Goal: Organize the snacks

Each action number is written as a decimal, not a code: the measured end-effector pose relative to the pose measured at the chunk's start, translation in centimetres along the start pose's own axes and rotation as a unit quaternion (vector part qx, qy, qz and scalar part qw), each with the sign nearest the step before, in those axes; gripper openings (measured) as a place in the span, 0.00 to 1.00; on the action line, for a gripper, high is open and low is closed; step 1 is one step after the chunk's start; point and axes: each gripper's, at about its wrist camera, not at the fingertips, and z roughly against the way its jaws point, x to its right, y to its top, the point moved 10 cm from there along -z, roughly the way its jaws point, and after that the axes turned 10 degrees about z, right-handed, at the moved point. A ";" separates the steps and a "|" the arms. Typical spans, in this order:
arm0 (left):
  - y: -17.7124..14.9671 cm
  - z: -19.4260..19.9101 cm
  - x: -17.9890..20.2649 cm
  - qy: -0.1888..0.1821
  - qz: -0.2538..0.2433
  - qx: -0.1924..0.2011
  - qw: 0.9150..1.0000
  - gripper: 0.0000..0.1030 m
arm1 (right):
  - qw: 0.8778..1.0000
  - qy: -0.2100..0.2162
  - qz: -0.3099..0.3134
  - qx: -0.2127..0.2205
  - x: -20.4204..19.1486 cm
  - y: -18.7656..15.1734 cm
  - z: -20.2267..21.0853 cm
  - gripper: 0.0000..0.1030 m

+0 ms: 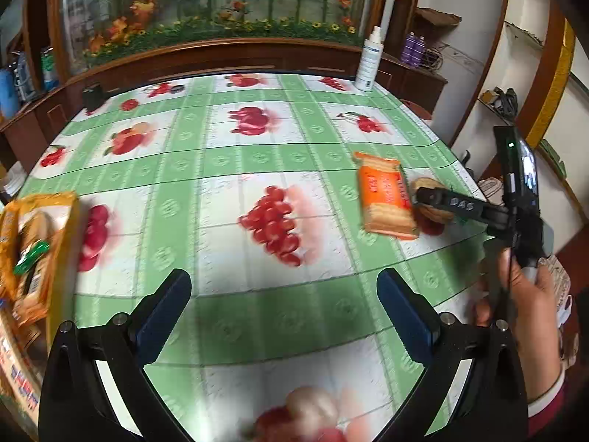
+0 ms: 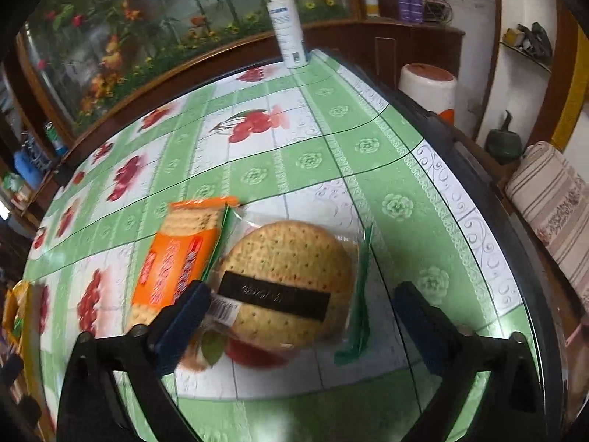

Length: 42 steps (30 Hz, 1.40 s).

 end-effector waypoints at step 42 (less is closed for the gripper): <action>2.7 -11.5 8.2 0.001 -0.071 -0.053 0.996 0.51 | 0.997 -0.032 0.074 -0.001 2.7 -2.5 2.0 0.81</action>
